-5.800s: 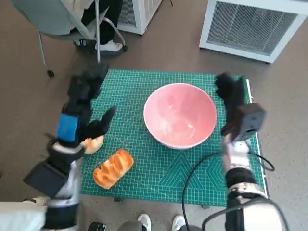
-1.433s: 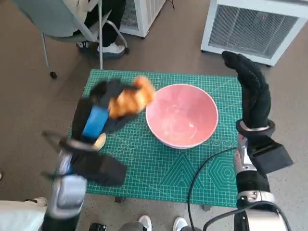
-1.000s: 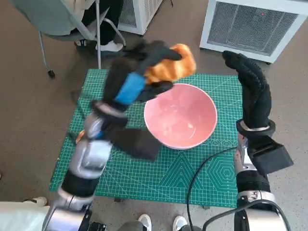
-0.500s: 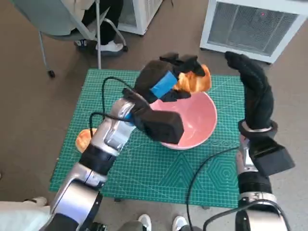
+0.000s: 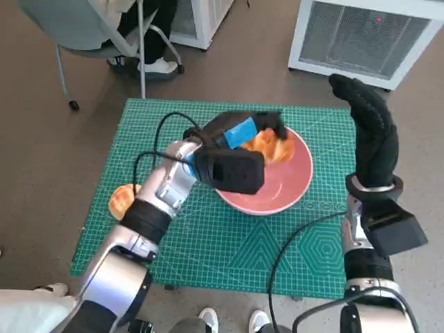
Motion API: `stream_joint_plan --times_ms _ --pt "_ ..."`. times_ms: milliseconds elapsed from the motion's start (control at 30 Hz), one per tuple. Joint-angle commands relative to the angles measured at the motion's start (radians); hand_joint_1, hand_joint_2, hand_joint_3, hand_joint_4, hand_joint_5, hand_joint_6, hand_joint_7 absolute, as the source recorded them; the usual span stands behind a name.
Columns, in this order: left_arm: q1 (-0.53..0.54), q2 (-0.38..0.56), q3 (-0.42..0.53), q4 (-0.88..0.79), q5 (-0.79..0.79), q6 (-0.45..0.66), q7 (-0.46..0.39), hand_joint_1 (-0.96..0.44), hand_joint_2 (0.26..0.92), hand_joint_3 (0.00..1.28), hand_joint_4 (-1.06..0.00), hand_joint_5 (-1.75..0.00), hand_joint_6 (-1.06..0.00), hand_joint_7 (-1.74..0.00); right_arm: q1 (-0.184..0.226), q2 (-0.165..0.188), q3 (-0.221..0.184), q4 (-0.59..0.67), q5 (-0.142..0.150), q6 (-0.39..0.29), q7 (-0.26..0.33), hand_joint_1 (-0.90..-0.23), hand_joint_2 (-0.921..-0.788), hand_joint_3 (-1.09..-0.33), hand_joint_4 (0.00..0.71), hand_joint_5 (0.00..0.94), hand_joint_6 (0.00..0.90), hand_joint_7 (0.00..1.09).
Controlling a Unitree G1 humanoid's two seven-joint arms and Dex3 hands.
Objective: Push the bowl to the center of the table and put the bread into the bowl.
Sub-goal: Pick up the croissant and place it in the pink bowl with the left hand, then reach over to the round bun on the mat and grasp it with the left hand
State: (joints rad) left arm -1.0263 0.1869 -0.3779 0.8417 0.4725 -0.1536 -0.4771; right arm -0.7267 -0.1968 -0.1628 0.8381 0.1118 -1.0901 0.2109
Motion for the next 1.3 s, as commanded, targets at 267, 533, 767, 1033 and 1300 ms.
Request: stream_joint_plan --times_ms 267,533,767,1033,1300 --pt "0.074 0.115 0.052 -0.251 -0.067 -0.029 -0.095 -0.43 0.919 0.03 0.00 0.00 0.00 -0.36 0.017 0.006 0.002 0.007 -0.010 0.012 -0.012 -0.568 -0.921 -0.829 0.352 0.000 0.245 0.26" --pt "0.227 0.255 0.160 -0.563 -0.128 -0.040 -0.107 -0.42 0.921 0.02 0.00 0.00 -0.06 -0.26 0.024 0.015 0.010 -0.009 0.004 0.016 -0.004 -0.568 -0.921 -0.825 0.352 0.000 0.245 0.26" --pt "0.373 0.389 0.301 -0.831 -0.200 0.010 -0.142 -0.33 0.915 0.01 -0.03 0.00 -0.20 -0.11 0.028 0.016 0.010 -0.010 0.026 0.016 0.012 -0.574 -0.921 -0.822 0.351 0.000 0.245 0.26" --pt "0.545 0.525 0.443 -0.992 -0.232 0.077 -0.161 -0.23 0.886 0.00 -0.11 -0.03 -0.29 -0.09 0.025 0.016 0.008 -0.003 0.045 0.015 0.030 -0.580 -0.921 -0.820 0.352 0.001 0.246 0.26" --pt "0.701 0.618 0.523 -1.020 -0.224 0.097 -0.158 -0.25 0.892 0.00 -0.12 -0.02 -0.29 -0.07 0.016 0.023 0.009 0.001 0.048 0.016 0.037 -0.581 -0.921 -0.819 0.354 0.001 0.247 0.26"
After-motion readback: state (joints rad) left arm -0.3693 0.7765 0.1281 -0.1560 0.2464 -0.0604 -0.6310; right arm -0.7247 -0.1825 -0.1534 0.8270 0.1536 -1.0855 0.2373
